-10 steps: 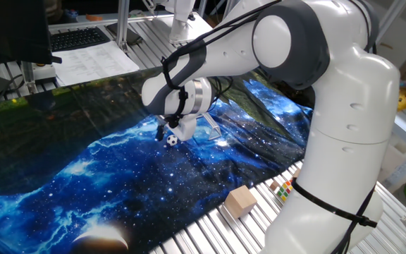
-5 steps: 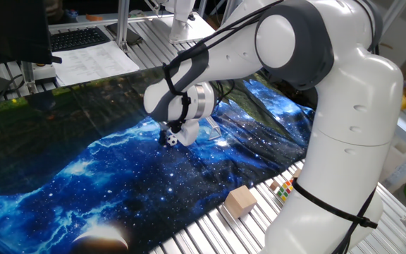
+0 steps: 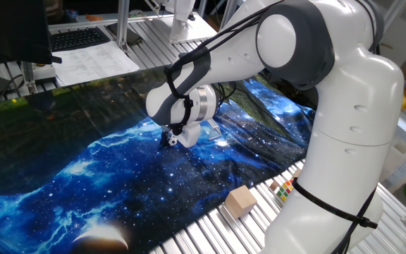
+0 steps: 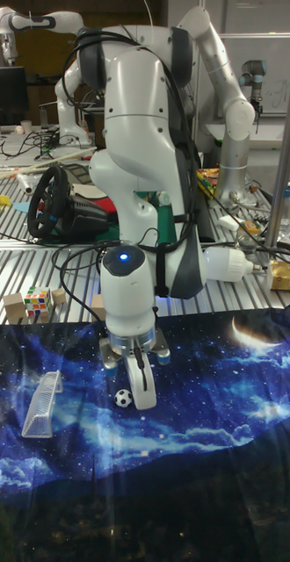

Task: Push the soccer ball into the goal

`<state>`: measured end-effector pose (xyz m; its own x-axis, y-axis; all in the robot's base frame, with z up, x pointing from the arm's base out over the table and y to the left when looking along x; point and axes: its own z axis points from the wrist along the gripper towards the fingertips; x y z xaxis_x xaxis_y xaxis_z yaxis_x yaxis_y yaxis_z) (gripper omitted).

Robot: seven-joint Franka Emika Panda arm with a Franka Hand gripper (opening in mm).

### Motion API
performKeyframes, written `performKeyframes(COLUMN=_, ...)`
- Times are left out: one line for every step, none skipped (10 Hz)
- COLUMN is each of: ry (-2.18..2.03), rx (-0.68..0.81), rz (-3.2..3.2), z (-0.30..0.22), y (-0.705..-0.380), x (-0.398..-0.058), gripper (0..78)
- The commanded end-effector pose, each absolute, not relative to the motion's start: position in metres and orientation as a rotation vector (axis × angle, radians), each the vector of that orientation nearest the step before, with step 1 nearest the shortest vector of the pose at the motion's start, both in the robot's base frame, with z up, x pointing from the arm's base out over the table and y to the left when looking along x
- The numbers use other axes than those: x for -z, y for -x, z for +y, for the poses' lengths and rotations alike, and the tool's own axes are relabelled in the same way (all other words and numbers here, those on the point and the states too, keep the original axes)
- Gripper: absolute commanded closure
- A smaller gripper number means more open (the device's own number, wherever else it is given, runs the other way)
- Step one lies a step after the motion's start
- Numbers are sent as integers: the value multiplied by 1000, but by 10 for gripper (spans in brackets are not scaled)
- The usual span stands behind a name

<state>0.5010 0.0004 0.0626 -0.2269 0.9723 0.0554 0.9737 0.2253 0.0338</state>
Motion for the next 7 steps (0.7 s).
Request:
performKeyframes(ry=1941, rx=94, rz=-2454, z=0, y=-502, x=-64, gripper=776)
performKeyframes(ry=1940, rx=100, rz=-2453, z=0, y=-502, x=-64, gripper=776)
performKeyframes(ry=1938, rx=99, rz=-2456, z=0, y=-502, x=-64, gripper=776)
performKeyframes(ry=1938, rx=99, rz=-2456, z=0, y=-502, x=-64, gripper=776)
performKeyframes(ry=1937, rx=99, rz=-2456, z=0, y=-502, x=-64, gripper=776)
performKeyframes(ry=1932, rx=98, rz=-2461, z=0, y=-502, x=-64, gripper=776)
performKeyframes(ry=1930, rx=97, rz=-2464, z=0, y=-502, x=-64, gripper=776)
